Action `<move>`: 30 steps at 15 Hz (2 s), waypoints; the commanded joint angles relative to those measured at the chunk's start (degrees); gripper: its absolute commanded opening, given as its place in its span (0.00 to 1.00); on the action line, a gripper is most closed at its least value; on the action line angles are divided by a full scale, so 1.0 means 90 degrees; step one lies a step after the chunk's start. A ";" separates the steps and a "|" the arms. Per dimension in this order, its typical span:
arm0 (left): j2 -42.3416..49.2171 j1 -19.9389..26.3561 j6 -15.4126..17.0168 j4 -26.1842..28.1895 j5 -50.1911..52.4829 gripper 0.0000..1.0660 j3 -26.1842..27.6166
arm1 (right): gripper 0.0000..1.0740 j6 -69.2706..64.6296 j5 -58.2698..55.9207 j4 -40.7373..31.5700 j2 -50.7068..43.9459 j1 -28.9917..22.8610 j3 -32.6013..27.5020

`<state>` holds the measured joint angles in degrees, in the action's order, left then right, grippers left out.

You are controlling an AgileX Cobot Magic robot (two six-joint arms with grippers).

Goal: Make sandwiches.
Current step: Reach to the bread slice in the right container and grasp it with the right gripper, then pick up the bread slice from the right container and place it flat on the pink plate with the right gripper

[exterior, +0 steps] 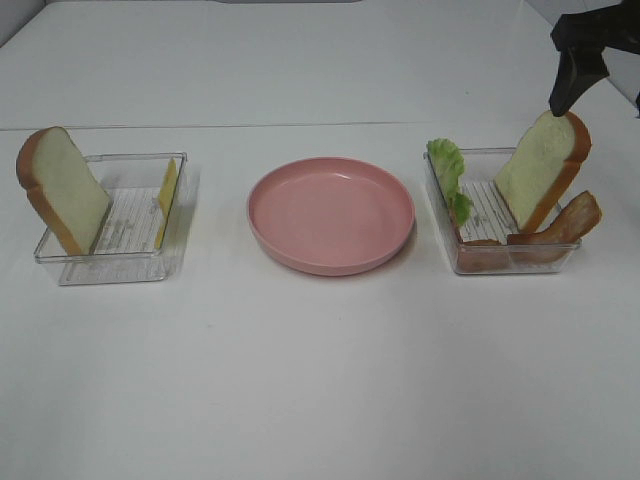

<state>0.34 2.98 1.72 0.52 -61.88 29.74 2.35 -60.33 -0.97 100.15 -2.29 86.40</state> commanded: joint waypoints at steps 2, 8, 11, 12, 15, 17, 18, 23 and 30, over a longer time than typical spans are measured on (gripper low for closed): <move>0.0019 0.0006 -0.0019 0.0038 0.0064 0.94 -0.0019 | 0.79 0.0395 -0.0541 -0.0484 0.0758 0.0497 0.0942; 0.0019 0.0006 -0.0019 0.0038 0.0064 0.94 -0.0019 | 0.79 0.0707 -0.0923 -0.0796 0.2177 0.0859 0.2368; 0.0019 0.0006 -0.0019 0.0038 0.0064 0.94 -0.0019 | 0.79 0.0777 -0.0917 -0.0809 0.2661 0.0859 0.2623; 0.0019 0.0006 -0.0019 0.0038 0.0064 0.94 -0.0019 | 0.79 0.0872 -0.0840 -0.0917 0.2973 0.0859 0.2769; 0.0019 0.0006 -0.0019 0.0038 0.0064 0.94 -0.0019 | 0.79 0.0923 -0.0726 -0.1031 0.3247 0.0859 0.2807; 0.0019 0.0006 -0.0019 0.0038 0.0064 0.94 -0.0019 | 0.79 0.0929 -0.0719 -0.1044 0.3425 0.0853 0.2807; 0.0019 0.0006 -0.0019 0.0038 0.0064 0.94 -0.0019 | 0.78 0.0929 -0.0713 -0.1044 0.3444 0.0853 0.2807; 0.0019 0.0006 -0.0019 0.0038 0.0064 0.94 -0.0019 | 0.38 0.0929 -0.0700 -0.1235 0.3616 0.0847 0.2807; 0.0019 0.0006 -0.0019 0.0038 0.0064 0.94 -0.0019 | 0.00 0.1031 -0.1178 -0.1401 0.3482 0.0834 0.3018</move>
<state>0.34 2.98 1.72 0.52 -61.88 29.74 11.06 -69.10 -13.06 132.53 5.10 112.76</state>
